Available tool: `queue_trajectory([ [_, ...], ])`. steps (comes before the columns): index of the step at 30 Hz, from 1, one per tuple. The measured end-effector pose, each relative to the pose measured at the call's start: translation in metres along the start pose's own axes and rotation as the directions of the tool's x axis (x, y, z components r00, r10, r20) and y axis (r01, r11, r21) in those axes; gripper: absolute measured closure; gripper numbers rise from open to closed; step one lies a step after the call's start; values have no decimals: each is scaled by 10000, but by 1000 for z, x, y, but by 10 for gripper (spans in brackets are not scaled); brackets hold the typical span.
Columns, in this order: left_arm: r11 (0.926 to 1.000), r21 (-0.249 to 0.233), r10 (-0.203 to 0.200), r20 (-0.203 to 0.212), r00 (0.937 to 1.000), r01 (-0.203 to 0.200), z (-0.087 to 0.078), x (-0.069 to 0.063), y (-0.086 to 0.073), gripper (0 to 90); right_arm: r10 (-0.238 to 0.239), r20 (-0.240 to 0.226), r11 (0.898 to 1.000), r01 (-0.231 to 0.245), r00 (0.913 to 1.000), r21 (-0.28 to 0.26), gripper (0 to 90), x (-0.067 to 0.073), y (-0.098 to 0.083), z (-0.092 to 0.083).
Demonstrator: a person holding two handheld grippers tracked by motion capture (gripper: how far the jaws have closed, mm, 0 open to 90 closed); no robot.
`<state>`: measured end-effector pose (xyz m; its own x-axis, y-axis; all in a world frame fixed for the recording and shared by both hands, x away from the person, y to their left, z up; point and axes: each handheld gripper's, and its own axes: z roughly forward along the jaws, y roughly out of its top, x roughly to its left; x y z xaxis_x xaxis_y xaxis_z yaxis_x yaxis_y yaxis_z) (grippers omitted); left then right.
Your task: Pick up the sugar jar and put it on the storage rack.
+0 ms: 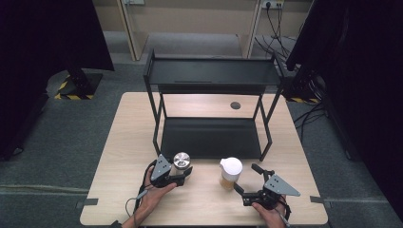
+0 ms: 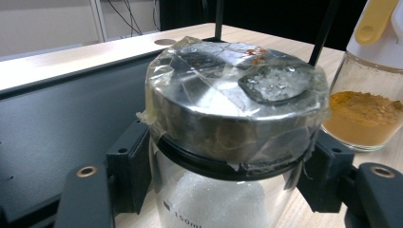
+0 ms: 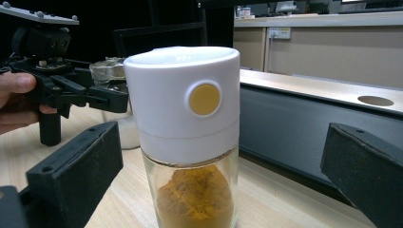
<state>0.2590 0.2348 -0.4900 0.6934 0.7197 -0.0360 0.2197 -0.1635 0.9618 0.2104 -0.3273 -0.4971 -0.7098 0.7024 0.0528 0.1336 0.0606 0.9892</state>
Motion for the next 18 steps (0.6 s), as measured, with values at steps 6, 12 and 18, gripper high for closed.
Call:
queue_trajectory([
  [6, 9998, 80, 186, -57, 9998, -185, -1, -2, 3, 310, 14, -6, 10000, -14, 10000, -42, 5, 0, 0, -1],
  [12, 10000, -50, 28, -6, 10000, -28, -6, 1, 8, 310, 19, -3, 10000, -19, 10000, -94, 5, 0, -1, -1],
  [18, 9996, -196, -193, 132, 9997, 196, -11, 5, 16, 311, 14, -8, 10000, -14, 10000, -97, 5, 0, -1, -1],
])
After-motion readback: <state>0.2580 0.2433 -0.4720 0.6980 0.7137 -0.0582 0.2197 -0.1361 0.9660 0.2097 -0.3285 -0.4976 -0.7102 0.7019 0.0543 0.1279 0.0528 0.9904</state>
